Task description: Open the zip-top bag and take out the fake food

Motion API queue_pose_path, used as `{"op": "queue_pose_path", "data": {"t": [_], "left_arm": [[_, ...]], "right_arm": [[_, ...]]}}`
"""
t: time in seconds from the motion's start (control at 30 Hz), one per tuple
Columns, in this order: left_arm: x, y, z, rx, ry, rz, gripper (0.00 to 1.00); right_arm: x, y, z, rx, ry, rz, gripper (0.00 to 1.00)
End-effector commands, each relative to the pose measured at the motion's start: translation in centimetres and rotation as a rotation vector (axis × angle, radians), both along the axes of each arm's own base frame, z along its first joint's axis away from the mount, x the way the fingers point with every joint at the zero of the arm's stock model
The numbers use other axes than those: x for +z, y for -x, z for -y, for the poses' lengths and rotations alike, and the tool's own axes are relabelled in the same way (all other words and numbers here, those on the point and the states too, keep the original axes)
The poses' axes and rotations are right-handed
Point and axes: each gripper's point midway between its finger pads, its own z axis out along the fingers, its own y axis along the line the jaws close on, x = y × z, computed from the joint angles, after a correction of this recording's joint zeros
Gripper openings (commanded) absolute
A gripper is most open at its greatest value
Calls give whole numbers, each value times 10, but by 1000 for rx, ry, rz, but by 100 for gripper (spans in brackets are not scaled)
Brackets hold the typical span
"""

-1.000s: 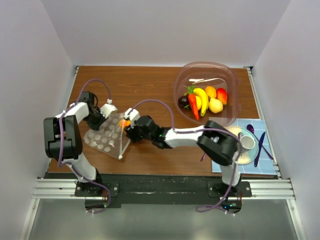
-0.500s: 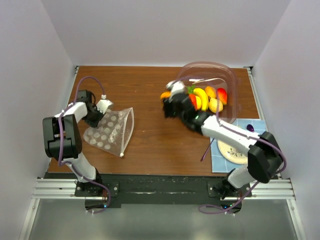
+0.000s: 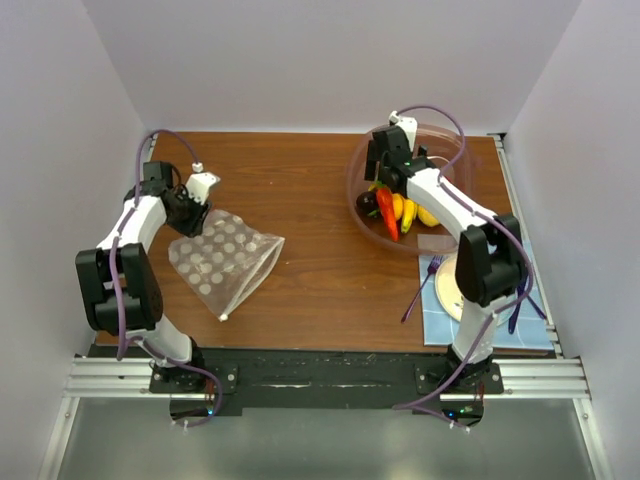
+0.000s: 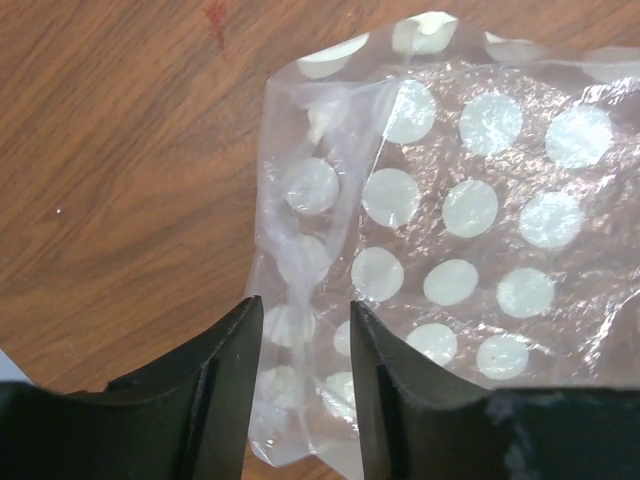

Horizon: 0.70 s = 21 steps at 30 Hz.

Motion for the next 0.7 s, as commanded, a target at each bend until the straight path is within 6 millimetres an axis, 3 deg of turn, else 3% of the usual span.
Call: {"op": "queue_pose_path", "data": {"t": [0.0, 0.2, 0.3, 0.33, 0.43, 0.5, 0.67], "left_arm": [[32, -5, 8, -15, 64, 58, 47], [56, -8, 8, -9, 117, 91, 47], [60, -3, 6, 0, 145, 85, 45], [62, -2, 6, 0, 154, 90, 45], [62, 5, 9, -3, 170, 87, 44], [60, 10, 11, -6, 175, 87, 43], [59, 21, 14, -11, 171, 93, 41]], "right_arm": [[4, 14, 27, -95, 75, -59, 99], [25, 40, 28, -77, 33, 11, 99], [28, 62, 15, -19, 47, 25, 99], [26, 70, 3, 23, 58, 19, 99], [0, 91, -17, 89, 94, -39, 99], [-29, 102, -21, 104, 108, -124, 99], [-74, 109, -29, 117, 83, -221, 96]]}}
